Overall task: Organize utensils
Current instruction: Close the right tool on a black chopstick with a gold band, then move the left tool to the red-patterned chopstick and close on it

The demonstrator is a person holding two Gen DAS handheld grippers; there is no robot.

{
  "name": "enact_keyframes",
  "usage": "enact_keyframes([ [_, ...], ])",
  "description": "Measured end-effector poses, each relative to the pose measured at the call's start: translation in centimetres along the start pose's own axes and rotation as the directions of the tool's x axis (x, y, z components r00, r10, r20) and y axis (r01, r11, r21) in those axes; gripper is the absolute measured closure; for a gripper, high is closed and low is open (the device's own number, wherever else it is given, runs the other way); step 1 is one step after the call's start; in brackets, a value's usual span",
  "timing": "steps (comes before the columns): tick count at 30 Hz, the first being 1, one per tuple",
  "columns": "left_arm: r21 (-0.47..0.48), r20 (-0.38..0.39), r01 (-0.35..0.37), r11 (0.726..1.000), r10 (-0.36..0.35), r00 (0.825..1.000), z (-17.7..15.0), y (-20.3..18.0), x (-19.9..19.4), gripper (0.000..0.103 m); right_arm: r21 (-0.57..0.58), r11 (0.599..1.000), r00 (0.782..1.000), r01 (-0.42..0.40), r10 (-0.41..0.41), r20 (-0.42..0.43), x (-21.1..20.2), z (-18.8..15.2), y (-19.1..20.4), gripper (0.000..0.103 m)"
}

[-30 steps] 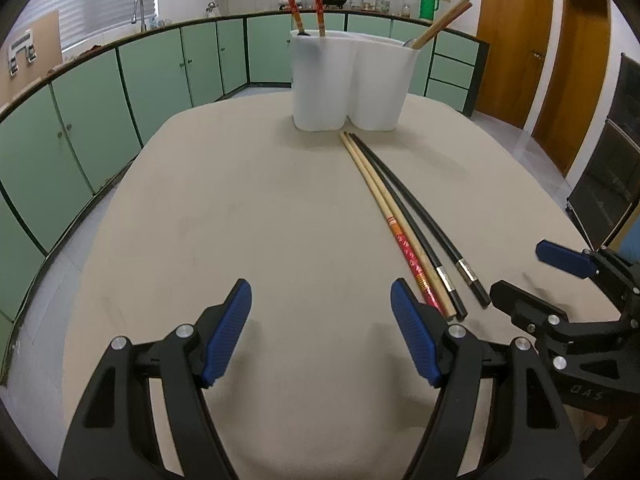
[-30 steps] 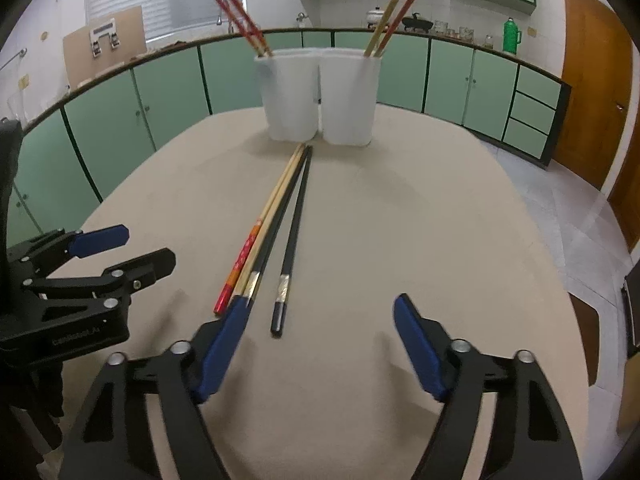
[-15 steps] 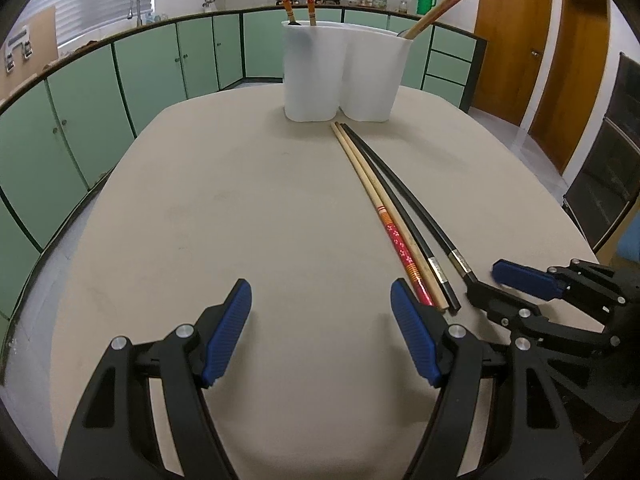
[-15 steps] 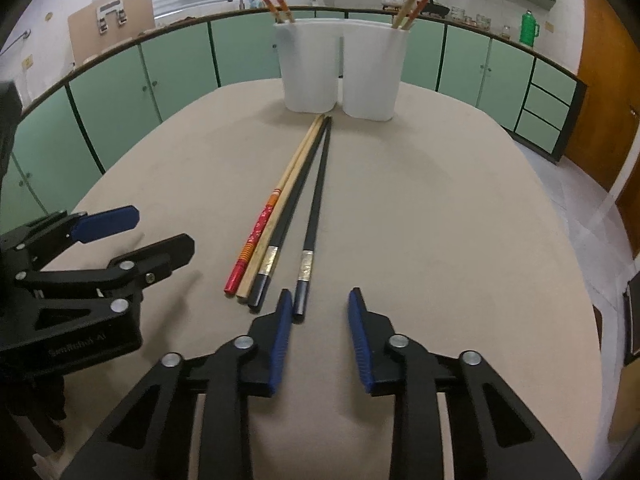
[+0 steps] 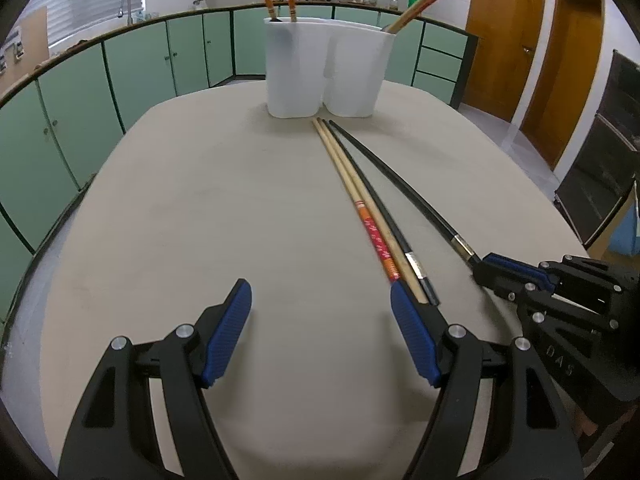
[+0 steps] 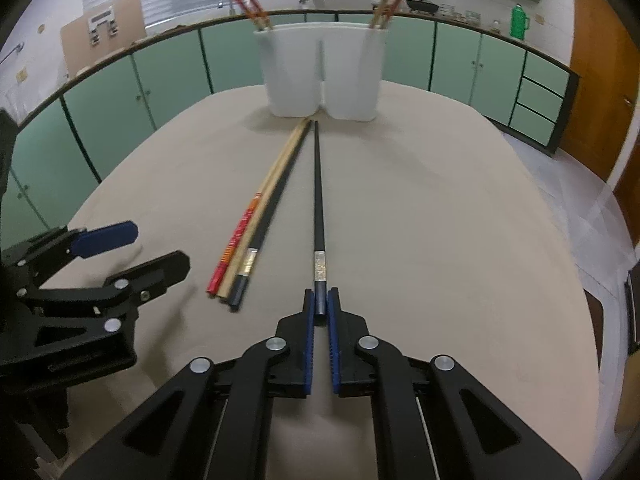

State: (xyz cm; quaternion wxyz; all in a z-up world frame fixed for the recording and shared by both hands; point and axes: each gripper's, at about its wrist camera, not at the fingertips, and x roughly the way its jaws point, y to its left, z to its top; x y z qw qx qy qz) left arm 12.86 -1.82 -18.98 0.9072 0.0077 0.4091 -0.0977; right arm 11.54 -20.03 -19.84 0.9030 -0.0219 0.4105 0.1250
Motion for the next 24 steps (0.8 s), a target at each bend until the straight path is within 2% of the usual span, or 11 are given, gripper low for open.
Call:
enact_keyframes([
  [4, 0.012, -0.012, 0.016, 1.0, -0.016, 1.0, -0.1, -1.0, 0.4, 0.033, 0.009, 1.0, 1.0, 0.016, -0.017, 0.009, -0.3, -0.2, -0.7, 0.097],
  [16, 0.037, -0.061, -0.029, 0.999, 0.032, 0.998, 0.1, -2.0, 1.7, 0.034, 0.034, 0.999, 1.0, -0.009, 0.008, 0.008, -0.3, -0.3, -1.4, 0.097],
  [22, 0.005, -0.057, -0.071, 0.997, 0.071, 0.996, -0.2, -0.7, 1.1, 0.035, 0.025, 0.999, 0.999, -0.047, 0.047, 0.016, -0.5, -0.4, -1.4, 0.096],
  [24, -0.018, -0.05, -0.059, 0.998, 0.058, 0.997, -0.4, 0.1, 0.7, 0.037, 0.019, 0.998, 0.998, -0.067, 0.066, 0.022, -0.8, -0.5, -1.4, 0.091],
])
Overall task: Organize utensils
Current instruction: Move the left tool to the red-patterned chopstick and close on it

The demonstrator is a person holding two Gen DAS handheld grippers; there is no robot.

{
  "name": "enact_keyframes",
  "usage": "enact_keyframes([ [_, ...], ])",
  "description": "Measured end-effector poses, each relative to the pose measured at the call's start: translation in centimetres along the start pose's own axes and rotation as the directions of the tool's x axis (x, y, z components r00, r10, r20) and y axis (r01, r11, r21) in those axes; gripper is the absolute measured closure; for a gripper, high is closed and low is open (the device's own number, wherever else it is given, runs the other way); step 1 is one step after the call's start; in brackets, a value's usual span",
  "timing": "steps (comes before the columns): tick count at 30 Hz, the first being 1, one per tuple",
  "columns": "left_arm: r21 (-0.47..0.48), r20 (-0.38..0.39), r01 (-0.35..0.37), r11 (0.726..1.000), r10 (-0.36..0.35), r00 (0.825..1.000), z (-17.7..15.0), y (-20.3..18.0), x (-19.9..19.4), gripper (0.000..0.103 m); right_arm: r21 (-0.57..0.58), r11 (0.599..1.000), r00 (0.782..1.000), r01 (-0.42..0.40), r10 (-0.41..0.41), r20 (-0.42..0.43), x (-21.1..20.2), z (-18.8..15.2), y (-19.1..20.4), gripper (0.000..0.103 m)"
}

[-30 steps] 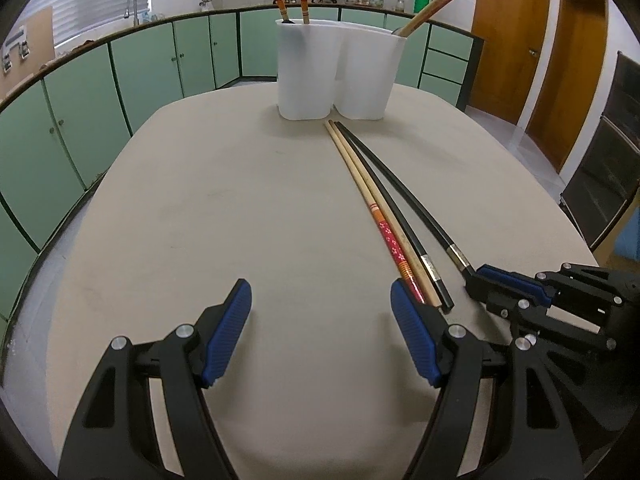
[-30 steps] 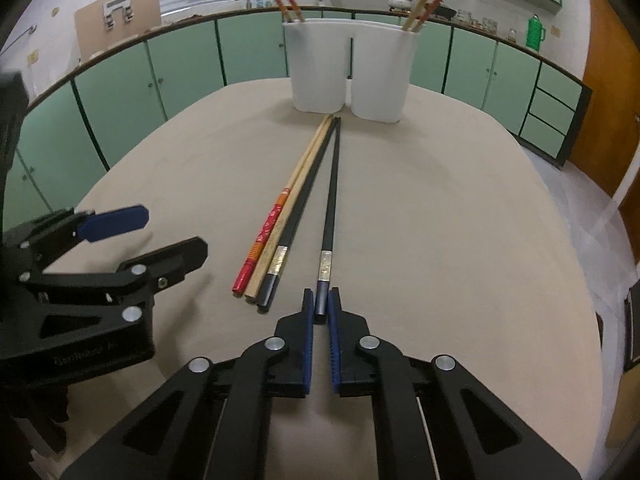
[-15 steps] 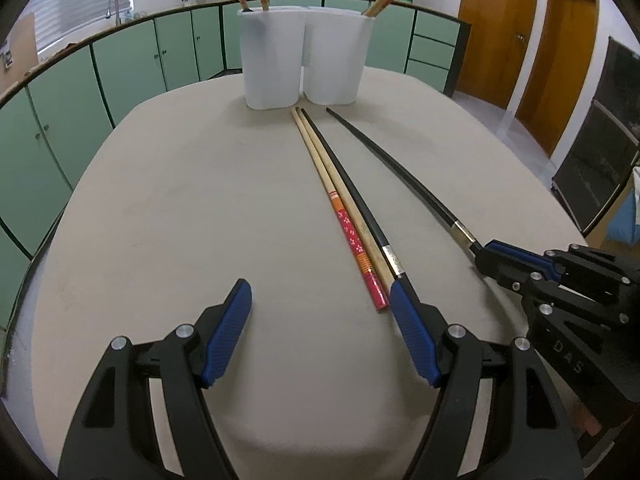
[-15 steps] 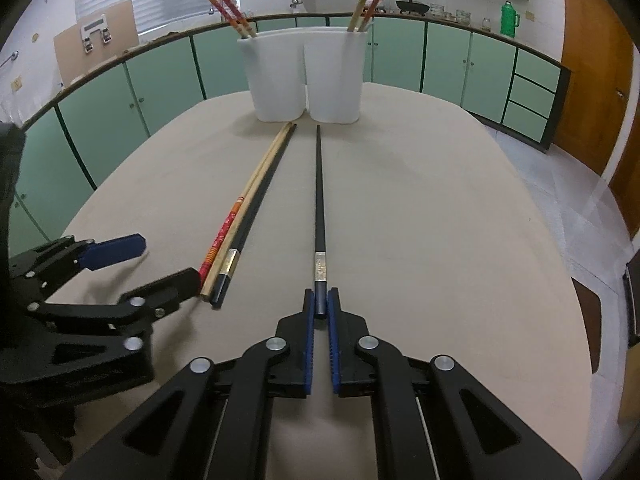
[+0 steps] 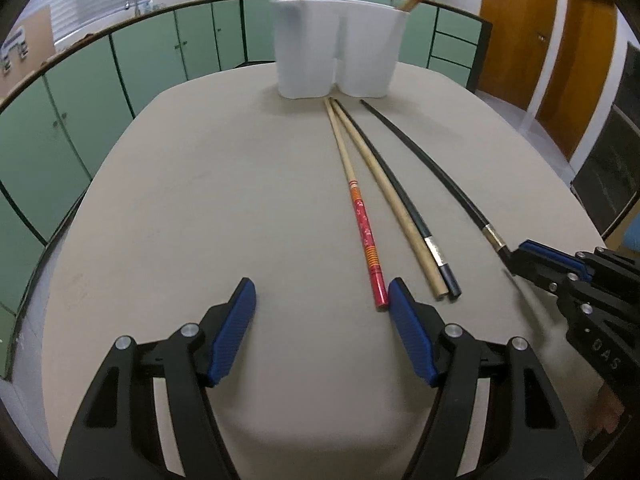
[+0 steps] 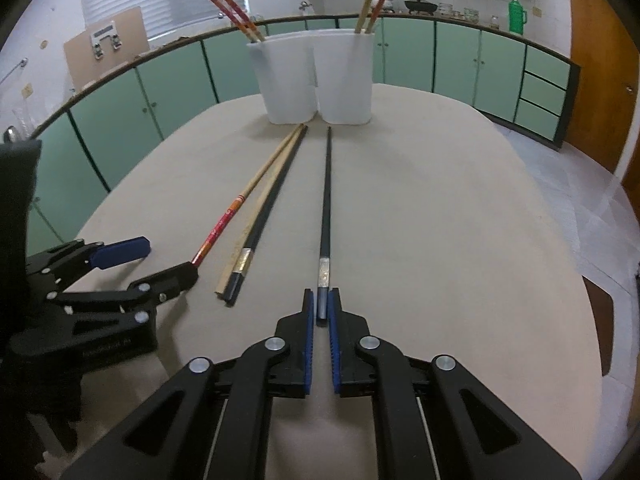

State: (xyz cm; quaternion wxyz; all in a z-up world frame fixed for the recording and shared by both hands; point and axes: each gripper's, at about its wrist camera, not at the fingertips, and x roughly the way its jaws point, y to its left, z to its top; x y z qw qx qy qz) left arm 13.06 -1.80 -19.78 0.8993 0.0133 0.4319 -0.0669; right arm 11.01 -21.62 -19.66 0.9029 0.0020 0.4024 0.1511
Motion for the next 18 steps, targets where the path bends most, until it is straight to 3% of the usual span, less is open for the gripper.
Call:
enact_keyframes([
  [7, -0.014, 0.018, 0.038, 0.999, -0.038, 0.999, -0.3, 0.3, -0.7, 0.037, 0.013, 1.0, 1.0, -0.021, 0.021, -0.008, -0.4, -0.8, -0.7, 0.084],
  [18, 0.022, -0.003, 0.011, 1.0, -0.011, 1.0, 0.0, -0.9, 0.0, 0.038, 0.013, 1.0, 0.999, -0.026, 0.027, -0.029, 0.2, -0.6, -0.5, 0.084],
])
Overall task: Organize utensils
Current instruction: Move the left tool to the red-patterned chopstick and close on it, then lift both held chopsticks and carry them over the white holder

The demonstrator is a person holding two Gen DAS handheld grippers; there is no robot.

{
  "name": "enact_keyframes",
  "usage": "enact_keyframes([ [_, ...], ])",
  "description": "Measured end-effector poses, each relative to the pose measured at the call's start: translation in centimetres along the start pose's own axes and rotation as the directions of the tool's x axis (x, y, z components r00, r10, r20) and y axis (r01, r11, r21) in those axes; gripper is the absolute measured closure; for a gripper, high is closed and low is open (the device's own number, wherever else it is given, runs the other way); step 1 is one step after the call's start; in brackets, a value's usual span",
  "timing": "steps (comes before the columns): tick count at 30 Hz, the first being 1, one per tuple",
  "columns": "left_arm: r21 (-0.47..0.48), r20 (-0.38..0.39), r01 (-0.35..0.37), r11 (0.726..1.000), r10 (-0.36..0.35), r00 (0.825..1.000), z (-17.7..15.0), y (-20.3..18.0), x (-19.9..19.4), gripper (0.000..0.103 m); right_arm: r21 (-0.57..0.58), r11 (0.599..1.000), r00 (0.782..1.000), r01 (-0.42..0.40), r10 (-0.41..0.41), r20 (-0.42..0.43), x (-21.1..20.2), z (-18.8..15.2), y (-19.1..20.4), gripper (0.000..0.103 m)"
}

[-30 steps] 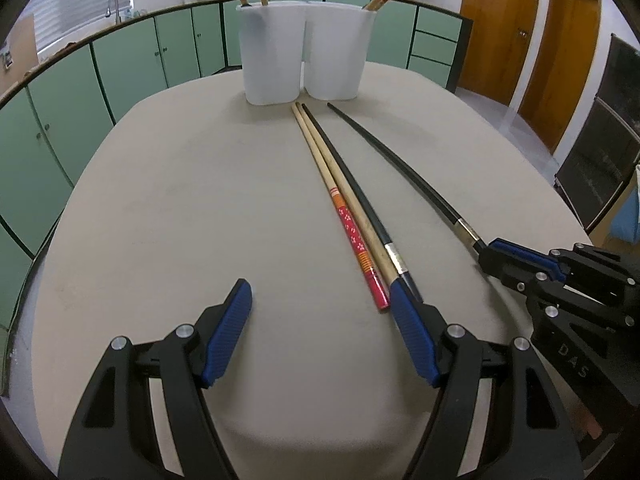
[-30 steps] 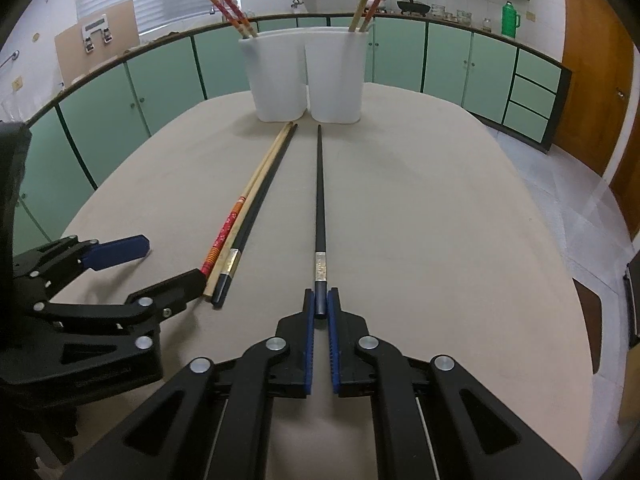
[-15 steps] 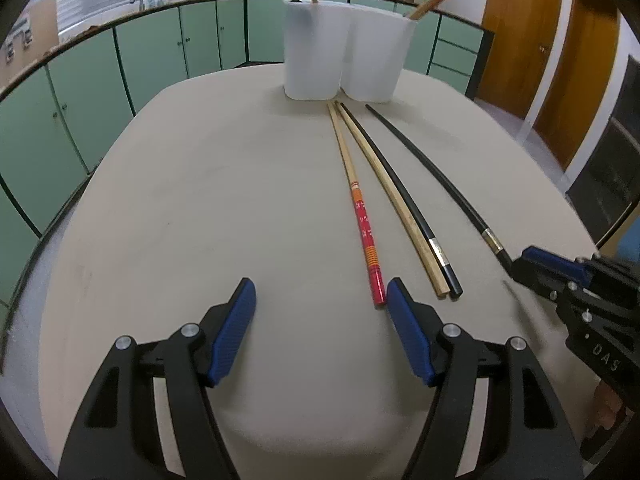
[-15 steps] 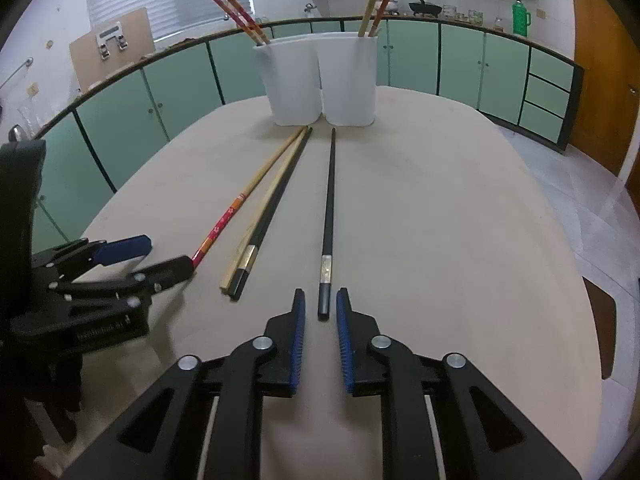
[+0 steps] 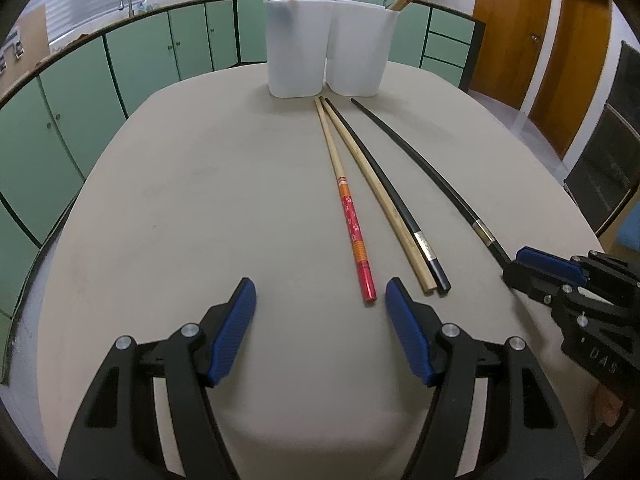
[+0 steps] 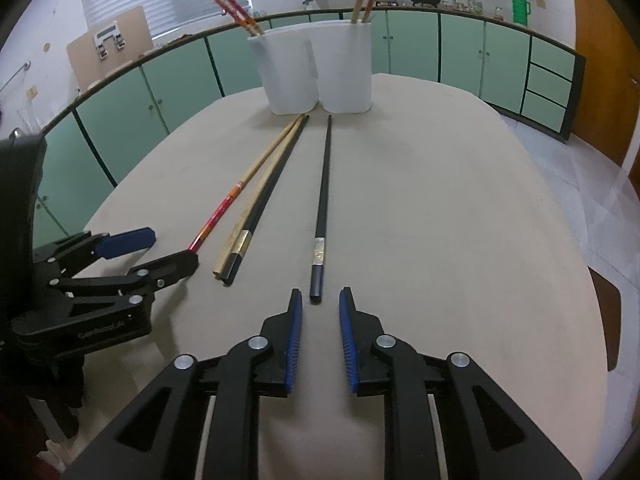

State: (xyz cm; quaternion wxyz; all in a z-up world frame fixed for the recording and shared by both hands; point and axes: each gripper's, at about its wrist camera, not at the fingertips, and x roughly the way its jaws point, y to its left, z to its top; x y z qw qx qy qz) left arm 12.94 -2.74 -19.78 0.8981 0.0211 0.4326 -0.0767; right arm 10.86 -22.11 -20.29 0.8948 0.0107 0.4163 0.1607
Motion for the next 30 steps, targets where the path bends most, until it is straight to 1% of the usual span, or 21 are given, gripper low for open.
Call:
enact_keyframes([
  [2, 0.003, -0.001, -0.002, 1.0, 0.002, 1.0, 0.0, -0.1, 0.1, 0.038, -0.002, 1.0, 1.0, 0.001, -0.001, -0.003, 0.2, 0.1, 0.1, 0.084],
  [7, 0.012, 0.001, 0.0, 1.0, 0.0, 1.0, 0.2, -0.4, 0.2, 0.043, -0.007, 1.0, 1.0, 0.022, -0.022, -0.008, 0.4, 0.3, 0.5, 0.084],
  [10, 0.015, 0.004, 0.008, 1.0, -0.008, 1.0, 0.3, -0.6, 0.3, 0.052, -0.006, 1.0, 1.0, 0.029, -0.029, -0.009, 0.7, 0.5, 0.7, 0.086],
  [12, 0.023, 0.006, 0.019, 1.0, -0.019, 1.0, 0.4, -0.9, 0.4, 0.063, -0.012, 0.999, 0.999, 0.033, -0.033, -0.01, 0.8, 0.6, 0.9, 0.091],
  [13, 0.029, 0.006, 0.024, 0.999, -0.024, 1.0, 0.4, -1.0, 0.4, 0.066, -0.016, 0.999, 0.999, 0.034, -0.034, -0.01, 0.9, 0.6, 0.9, 0.095],
  [15, 0.044, 0.007, 0.034, 0.998, -0.034, 0.999, 0.5, -1.5, 0.4, 0.081, -0.022, 0.999, 0.999, 0.042, -0.042, -0.01, 0.9, 0.7, 1.1, 0.096],
  [16, 0.047, 0.007, 0.04, 0.998, -0.04, 0.999, 0.5, -1.6, 0.4, 0.084, -0.023, 0.999, 0.999, 0.045, -0.046, -0.009, 0.9, 0.7, 1.1, 0.096],
  [18, 0.049, 0.006, 0.05, 0.998, -0.05, 0.999, 0.5, -1.9, 0.5, 0.095, -0.021, 0.999, 0.999, 0.047, -0.047, -0.008, 0.8, 0.7, 1.1, 0.096],
  [24, 0.024, 0.024, 0.054, 0.998, -0.054, 0.998, 0.6, -1.5, -0.3, 0.096, -0.018, 0.999, 0.999, 0.042, -0.042, 0.021, -0.5, 0.7, 0.9, 0.097],
  [29, 0.03, 0.093, 0.04, 0.999, -0.042, 0.995, 1.4, -1.0, -3.0, 0.097, -0.028, 0.999, 0.996, 0.046, -0.044, 0.077, -3.1, 1.8, 0.7, 0.097],
  [30, 0.031, 0.118, 0.036, 0.999, -0.04, 0.992, 1.8, -0.8, -4.0, 0.097, -0.031, 0.998, 0.995, 0.047, -0.044, 0.093, -3.8, 2.2, 0.7, 0.097],
])
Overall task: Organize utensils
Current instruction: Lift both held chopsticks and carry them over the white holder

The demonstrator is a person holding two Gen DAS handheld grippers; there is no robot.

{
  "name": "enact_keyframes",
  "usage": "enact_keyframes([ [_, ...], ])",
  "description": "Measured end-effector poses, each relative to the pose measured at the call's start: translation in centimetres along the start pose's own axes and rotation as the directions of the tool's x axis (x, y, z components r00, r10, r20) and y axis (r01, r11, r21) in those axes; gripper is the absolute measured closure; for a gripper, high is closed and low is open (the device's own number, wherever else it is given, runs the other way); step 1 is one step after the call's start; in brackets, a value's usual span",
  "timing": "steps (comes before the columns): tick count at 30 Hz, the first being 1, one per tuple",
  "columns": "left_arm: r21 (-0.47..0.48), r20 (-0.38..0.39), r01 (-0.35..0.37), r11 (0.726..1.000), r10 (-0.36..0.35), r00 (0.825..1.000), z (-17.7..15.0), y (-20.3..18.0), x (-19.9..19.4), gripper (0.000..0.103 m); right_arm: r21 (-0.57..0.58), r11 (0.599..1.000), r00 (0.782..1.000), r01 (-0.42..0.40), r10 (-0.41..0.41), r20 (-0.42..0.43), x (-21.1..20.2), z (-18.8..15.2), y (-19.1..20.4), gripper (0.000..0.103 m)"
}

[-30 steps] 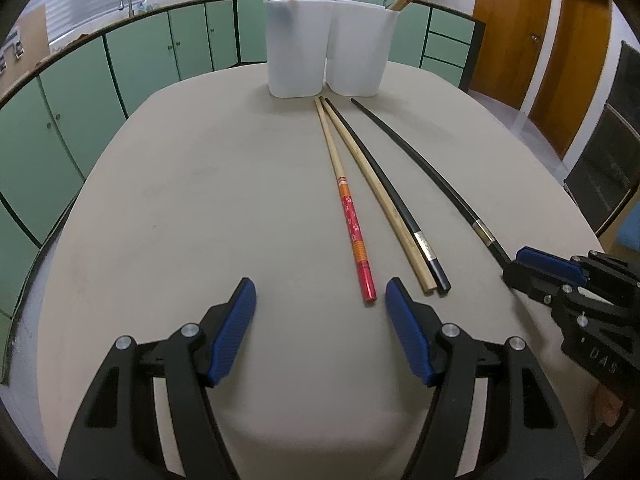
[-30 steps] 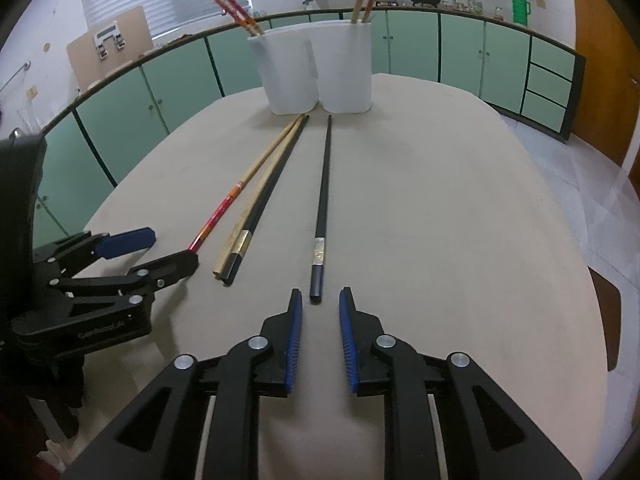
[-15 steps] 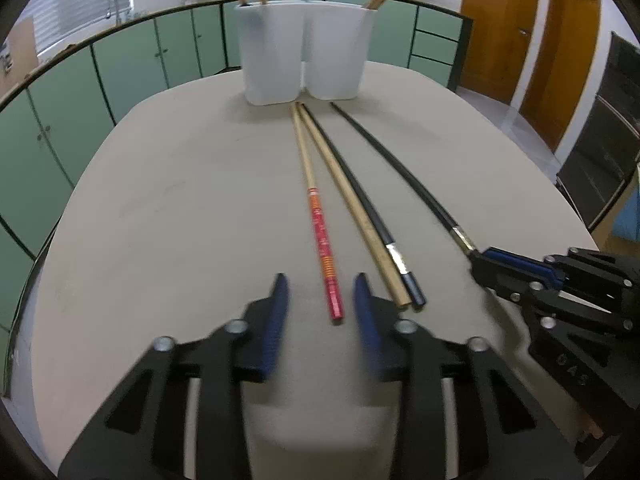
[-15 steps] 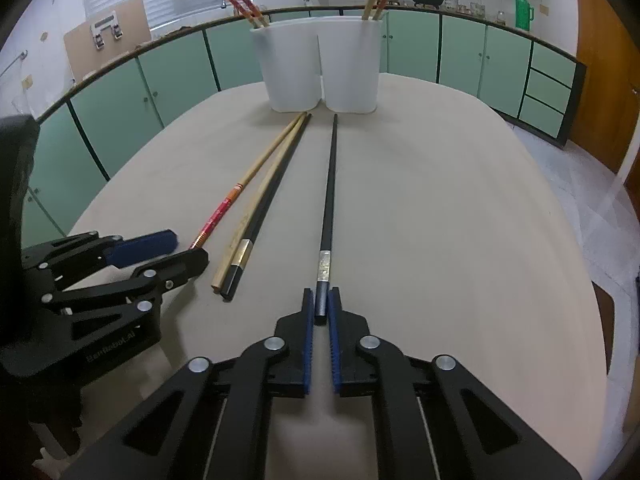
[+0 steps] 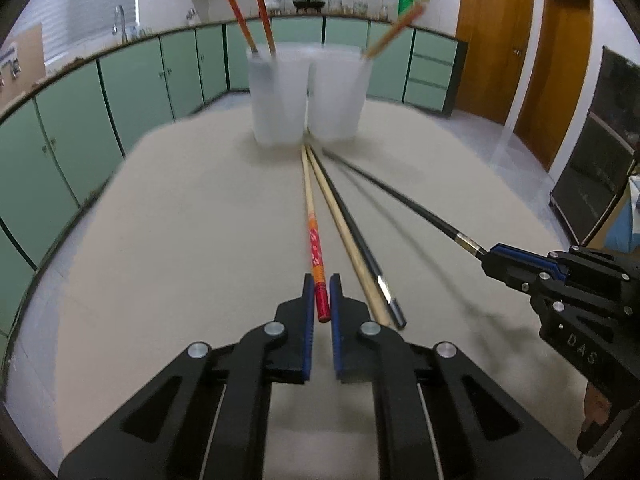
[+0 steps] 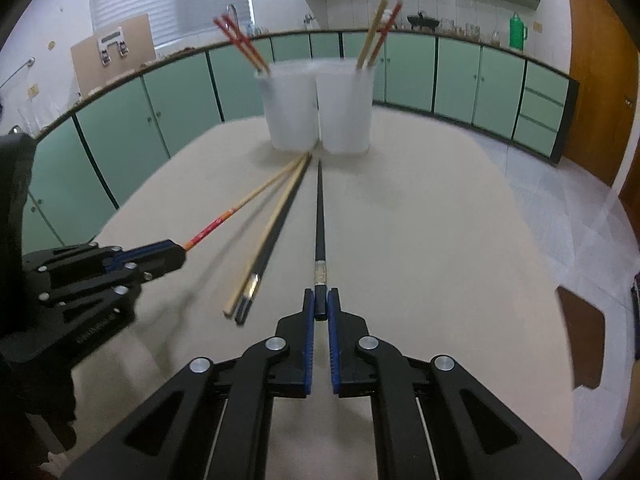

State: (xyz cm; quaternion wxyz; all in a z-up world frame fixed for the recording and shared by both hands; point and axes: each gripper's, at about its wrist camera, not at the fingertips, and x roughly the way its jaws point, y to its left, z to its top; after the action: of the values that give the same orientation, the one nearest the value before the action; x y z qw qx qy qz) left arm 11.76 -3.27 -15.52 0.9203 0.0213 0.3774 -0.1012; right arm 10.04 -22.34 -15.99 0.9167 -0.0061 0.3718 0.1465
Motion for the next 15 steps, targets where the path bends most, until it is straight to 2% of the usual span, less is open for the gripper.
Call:
enact_keyframes([
  [7, 0.001, 0.145, -0.002, 1.0, 0.002, 0.989, 3.7, 0.8, -4.9, 0.098, -0.025, 1.0, 0.995, -0.003, 0.005, 0.096, -3.5, 3.4, -0.2, 0.097],
  [15, 0.041, 0.276, 0.019, 0.999, -0.03, 0.961, 8.4, 0.6, -8.6, 0.098, -0.056, 0.998, 0.983, -0.034, 0.044, 0.179, -6.2, 8.9, -0.2, 0.097],
])
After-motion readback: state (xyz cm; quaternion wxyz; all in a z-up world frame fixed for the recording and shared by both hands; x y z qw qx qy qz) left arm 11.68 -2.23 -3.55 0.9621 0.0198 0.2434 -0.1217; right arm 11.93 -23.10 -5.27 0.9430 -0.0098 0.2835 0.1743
